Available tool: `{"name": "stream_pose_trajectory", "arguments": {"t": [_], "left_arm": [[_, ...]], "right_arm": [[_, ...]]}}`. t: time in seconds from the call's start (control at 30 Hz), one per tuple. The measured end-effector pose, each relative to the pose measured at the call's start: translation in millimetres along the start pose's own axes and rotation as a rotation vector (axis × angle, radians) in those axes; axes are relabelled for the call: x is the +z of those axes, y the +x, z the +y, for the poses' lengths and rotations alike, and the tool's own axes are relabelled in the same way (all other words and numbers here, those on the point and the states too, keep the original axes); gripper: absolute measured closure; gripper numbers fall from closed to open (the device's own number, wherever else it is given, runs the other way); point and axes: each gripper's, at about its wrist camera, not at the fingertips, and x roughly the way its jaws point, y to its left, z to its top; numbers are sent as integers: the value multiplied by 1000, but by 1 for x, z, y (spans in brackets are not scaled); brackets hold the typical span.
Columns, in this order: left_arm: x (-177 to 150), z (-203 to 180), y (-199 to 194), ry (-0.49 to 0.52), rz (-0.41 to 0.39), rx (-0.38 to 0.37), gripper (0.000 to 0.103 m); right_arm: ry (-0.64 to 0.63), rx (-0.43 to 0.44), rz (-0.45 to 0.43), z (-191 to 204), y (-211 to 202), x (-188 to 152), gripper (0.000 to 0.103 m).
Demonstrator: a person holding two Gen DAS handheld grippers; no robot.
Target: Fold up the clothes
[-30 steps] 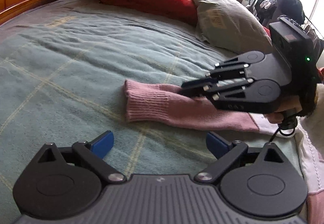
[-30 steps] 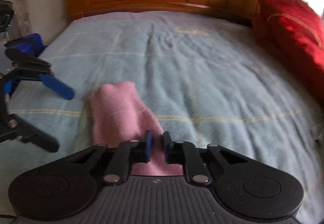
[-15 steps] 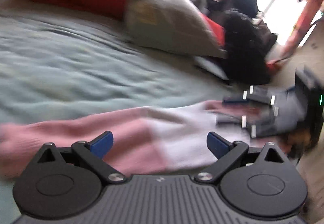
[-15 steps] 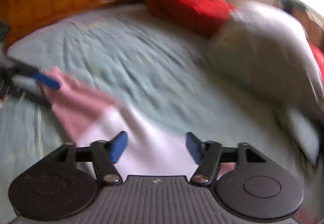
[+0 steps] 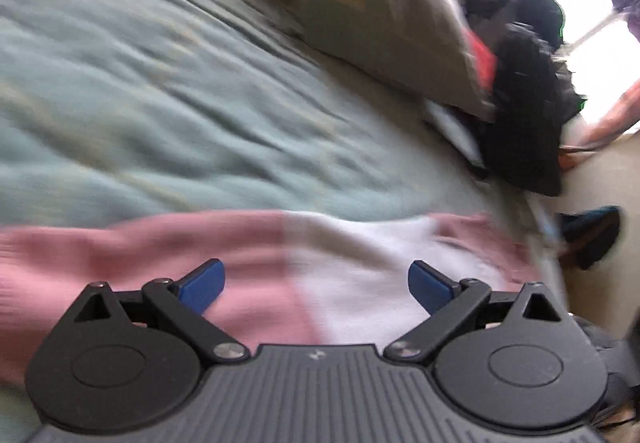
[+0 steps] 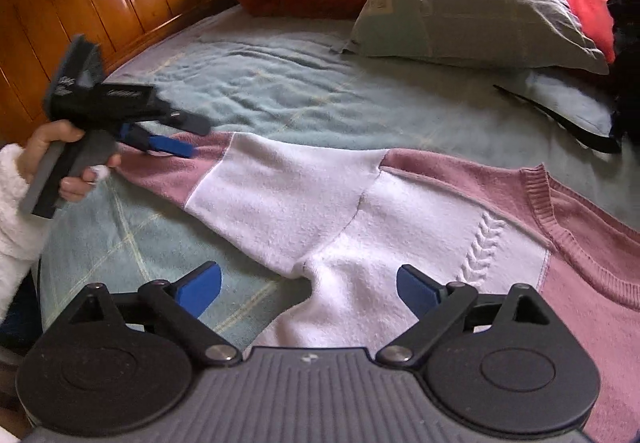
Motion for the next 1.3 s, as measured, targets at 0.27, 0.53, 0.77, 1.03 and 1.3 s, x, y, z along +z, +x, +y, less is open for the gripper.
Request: {"name": "stream_pose_trajectory", "arguments": {"t": [0.27,0.53,0.77,1.03,1.3], "left_arm": [[-3,30,-41,-93,-71,98,5],[-2,-12,3,-18,30,-53,5],[-10,41,-36,-33,-56,82,4],[-6,54,-66,-70,-118,80,4],[7,65,-38,-81,-175,212,4]], "right_arm": [[34,25,-30,5,-6,0,6],[-6,65,-13,35,-3,4,2],[20,90,-7,39,1,3,0],[133,120,36,42,17,-1,0],[118,79,-7,59,1,-17,0]]}}
